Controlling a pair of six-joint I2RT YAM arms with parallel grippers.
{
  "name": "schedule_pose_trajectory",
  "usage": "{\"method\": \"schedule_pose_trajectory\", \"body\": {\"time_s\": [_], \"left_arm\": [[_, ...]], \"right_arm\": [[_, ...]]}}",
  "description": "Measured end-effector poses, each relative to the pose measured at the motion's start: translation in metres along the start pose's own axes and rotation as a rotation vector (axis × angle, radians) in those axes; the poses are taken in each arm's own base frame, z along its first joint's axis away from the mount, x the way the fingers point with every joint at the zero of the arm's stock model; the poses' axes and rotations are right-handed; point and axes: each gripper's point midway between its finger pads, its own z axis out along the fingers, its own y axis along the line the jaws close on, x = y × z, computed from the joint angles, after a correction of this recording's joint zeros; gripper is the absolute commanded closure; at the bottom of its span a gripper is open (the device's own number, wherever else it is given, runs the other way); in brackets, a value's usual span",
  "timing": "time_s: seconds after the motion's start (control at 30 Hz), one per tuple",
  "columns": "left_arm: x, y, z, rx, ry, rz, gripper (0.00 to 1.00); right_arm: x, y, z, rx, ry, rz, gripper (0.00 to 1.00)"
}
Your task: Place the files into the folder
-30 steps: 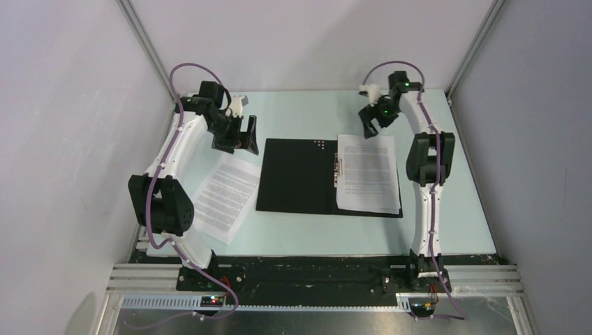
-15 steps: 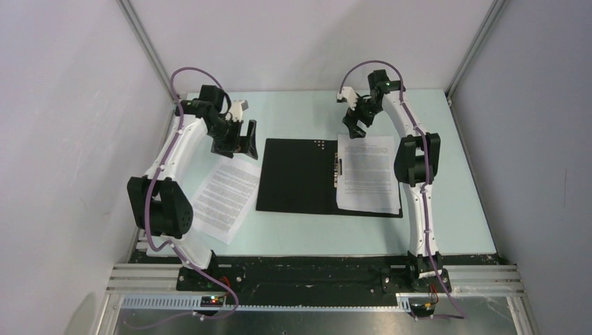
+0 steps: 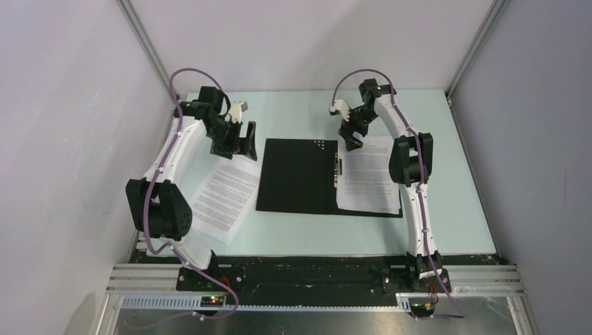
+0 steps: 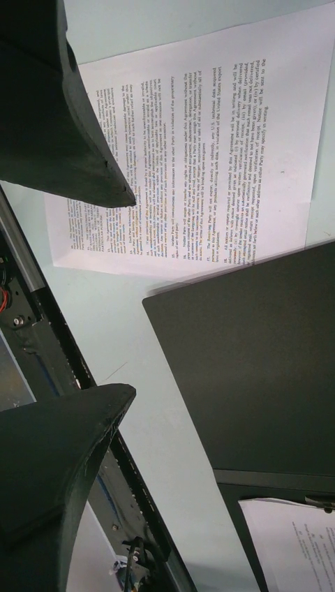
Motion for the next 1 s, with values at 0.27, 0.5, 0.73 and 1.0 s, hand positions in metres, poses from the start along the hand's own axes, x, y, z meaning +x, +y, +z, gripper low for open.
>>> {"method": "schedule_pose_trajectory", "body": {"time_s": [0.27, 0.5, 0.73, 1.0], "left_arm": [[0.000, 0.000, 0.000, 0.000, 0.000, 0.006, 0.00], [0.002, 0.000, 0.001, 0.002, 0.005, 0.004, 0.00], [0.002, -0.001, 0.002, 0.010, 0.004, 0.004, 0.00], [0.000, -0.004, 0.002, 0.029, -0.001, 0.004, 0.00]], "right_arm": [[0.005, 0.015, 0.000, -0.053, 0.026, 0.003, 0.01], [0.015, 0.028, 0.010, -0.107, 0.050, -0.007, 0.02], [0.014, 0.044, 0.012, -0.152, 0.066, -0.024, 0.07], [0.013, 0.069, 0.012, -0.210, 0.074, -0.015, 0.09]]}}
